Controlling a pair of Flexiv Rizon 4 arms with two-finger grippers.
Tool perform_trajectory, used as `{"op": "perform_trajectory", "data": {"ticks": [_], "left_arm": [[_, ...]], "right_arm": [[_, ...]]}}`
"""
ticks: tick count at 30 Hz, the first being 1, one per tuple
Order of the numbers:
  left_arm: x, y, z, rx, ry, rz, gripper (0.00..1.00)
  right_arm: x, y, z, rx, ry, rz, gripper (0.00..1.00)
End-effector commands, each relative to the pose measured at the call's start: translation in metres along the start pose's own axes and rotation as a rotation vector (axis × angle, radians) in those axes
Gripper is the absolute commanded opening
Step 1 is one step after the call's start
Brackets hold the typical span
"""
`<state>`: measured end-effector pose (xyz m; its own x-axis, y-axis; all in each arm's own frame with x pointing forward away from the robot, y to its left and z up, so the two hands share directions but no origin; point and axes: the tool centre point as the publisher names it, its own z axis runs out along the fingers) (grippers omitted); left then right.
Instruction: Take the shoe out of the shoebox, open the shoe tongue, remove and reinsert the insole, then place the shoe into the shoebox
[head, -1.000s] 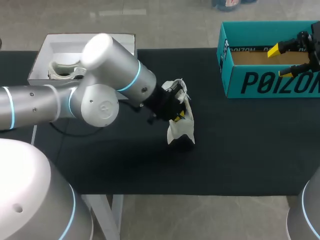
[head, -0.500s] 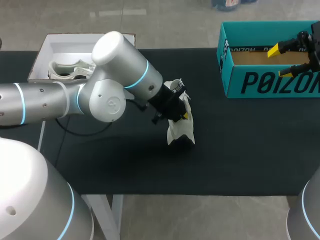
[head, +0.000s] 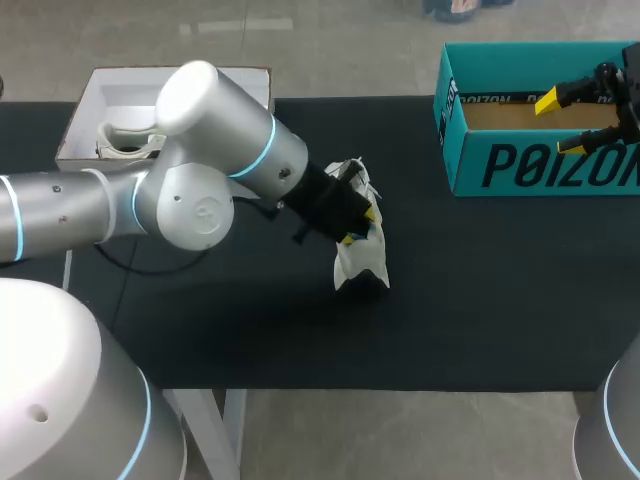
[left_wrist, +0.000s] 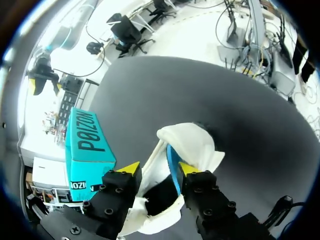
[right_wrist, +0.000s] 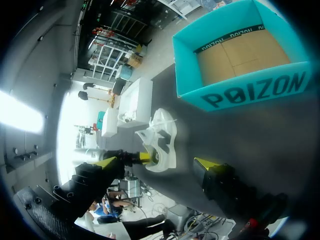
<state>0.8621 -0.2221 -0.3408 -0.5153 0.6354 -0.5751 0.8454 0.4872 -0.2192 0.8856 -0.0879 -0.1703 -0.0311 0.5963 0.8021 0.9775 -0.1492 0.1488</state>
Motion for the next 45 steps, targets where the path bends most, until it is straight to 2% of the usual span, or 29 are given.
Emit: {"op": "perform_trajectory", "data": {"ticks": [1, 2, 8, 12, 17, 27, 33, 38, 45], "left_arm": [[0.000, 0.000, 0.001, -0.005, 0.020, 0.000, 0.05], [0.001, 0.000, 0.003, -0.002, 0.026, -0.001, 0.00], [0.003, 0.000, 0.011, 0.007, 0.064, 0.004, 0.00], [0.000, -0.001, 0.006, -0.067, 0.153, 0.015, 0.00], [-0.002, 0.000, 0.004, -0.111, 0.331, 0.058, 0.00], [0.004, 0.006, -0.007, -0.139, 0.399, 0.063, 0.00], [0.015, 0.012, 0.004, -0.193, 0.494, 0.077, 0.00], [0.022, 0.016, 0.015, -0.200, 0.549, 0.073, 0.00], [0.029, 0.017, 0.022, -0.189, 0.568, 0.067, 0.00]], "right_arm": [[0.000, 0.000, 0.000, 0.000, -0.003, 0.000, 1.00], [0.000, 0.000, 0.000, 0.000, -0.003, 0.000, 1.00], [0.000, 0.000, 0.000, 0.000, -0.003, 0.000, 1.00], [0.000, 0.000, 0.000, 0.000, -0.003, 0.000, 1.00], [0.000, 0.000, 0.000, 0.000, -0.003, 0.000, 1.00], [0.000, 0.000, 0.000, 0.000, -0.003, 0.000, 1.00], [0.000, 0.000, 0.000, 0.000, -0.003, 0.000, 1.00], [0.000, 0.000, 0.000, 0.000, -0.003, 0.000, 1.00], [0.000, 0.000, 0.000, 0.000, -0.003, 0.000, 1.00]]}}
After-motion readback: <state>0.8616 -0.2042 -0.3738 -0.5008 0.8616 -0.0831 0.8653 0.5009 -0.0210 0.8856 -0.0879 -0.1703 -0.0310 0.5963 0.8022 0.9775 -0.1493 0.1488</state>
